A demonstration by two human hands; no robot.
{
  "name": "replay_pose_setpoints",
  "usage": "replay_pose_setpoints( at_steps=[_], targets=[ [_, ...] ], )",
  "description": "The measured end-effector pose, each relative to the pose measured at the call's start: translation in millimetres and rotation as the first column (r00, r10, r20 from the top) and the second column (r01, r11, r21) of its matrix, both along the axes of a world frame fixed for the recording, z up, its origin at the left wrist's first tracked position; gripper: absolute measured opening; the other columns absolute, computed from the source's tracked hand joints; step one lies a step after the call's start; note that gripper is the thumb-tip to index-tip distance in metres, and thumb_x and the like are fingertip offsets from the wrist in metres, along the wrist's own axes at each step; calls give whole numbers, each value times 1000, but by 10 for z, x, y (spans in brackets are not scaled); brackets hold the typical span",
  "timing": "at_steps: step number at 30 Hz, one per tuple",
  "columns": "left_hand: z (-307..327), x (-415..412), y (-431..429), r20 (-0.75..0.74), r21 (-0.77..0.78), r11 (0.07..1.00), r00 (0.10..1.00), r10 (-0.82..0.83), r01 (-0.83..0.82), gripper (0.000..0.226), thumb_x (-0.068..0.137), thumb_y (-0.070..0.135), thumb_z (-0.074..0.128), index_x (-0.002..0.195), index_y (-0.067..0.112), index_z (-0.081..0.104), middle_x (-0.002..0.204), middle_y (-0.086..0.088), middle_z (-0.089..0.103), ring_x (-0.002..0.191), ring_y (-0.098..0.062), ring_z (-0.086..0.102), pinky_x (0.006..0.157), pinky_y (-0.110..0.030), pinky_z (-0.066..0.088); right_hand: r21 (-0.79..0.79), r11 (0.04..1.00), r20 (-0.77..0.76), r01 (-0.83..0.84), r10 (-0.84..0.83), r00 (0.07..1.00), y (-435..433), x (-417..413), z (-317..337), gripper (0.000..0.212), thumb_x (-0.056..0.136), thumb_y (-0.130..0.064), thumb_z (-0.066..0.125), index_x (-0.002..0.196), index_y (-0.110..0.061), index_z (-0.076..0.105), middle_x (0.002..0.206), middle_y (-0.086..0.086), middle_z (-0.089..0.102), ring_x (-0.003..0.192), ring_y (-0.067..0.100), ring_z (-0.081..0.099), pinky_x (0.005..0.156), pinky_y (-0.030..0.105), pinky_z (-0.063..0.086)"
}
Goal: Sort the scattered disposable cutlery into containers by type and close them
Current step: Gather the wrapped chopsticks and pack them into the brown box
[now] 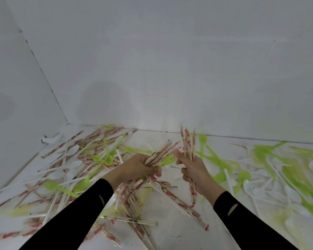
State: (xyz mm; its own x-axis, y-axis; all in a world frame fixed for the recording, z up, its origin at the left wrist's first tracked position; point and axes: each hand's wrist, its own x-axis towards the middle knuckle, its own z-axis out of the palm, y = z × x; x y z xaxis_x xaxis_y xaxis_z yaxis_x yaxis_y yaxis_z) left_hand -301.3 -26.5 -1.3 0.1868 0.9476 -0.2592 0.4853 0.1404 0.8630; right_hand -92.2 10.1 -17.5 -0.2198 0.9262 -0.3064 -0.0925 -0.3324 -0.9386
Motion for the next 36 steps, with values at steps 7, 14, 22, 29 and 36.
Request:
replay_pose_setpoints(
  at_steps=[7, 14, 22, 29, 36],
  targets=[
    [-54, 0, -46, 49, -20, 999, 998, 42, -41, 21, 86, 24, 76, 90, 6, 68, 75, -3, 73, 62, -11, 65, 57, -19, 50, 13, 1000, 32, 13, -13, 999, 0, -53, 64, 29, 84, -32, 76, 90, -7, 62, 69, 8, 59, 42, 12, 26, 38, 23, 27],
    [-159, -293, -57, -128, 162, 941, 939, 318, -297, 25, 95, 37, 61, 94, 12, 60, 66, 0, 52, 53, -14, 48, 51, -28, 43, 169, 924, -61, 343, -337, 939, 271, 270, 107, 22, 103, -35, 48, 98, -14, 51, 92, 4, 76, 42, 13, 20, 38, 22, 26],
    [-144, -262, -167, 404, 391, 548, 673, 620, -739, 39, 94, 44, 58, 82, 7, 52, 60, -14, 48, 47, -19, 42, 41, -30, 35, 520, 837, 736, -167, -340, 586, 276, 357, -344, 39, 96, -38, 57, 123, -11, 54, 112, 6, 53, 91, 24, 56, 70, 32, 42],
    [-581, -112, -497, 342, 300, 623, 691, 637, -723, 42, 86, 45, 64, 83, 3, 63, 68, -20, 63, 53, -27, 59, 48, -35, 46, 230, 615, 942, -754, 52, 330, -93, -42, -602, 32, 101, -37, 47, 123, -17, 58, 122, -4, 49, 106, 19, 58, 74, 27, 39],
    [-712, -161, -465, 344, 334, 697, 771, 536, -634, 14, 98, 26, 54, 109, 18, 58, 72, -6, 67, 70, -18, 67, 70, -30, 55, 188, 612, 975, -769, -22, 221, -251, 33, -664, 43, 98, -56, 40, 121, -25, 57, 115, -8, 54, 100, 17, 61, 73, 30, 45]
  ],
)
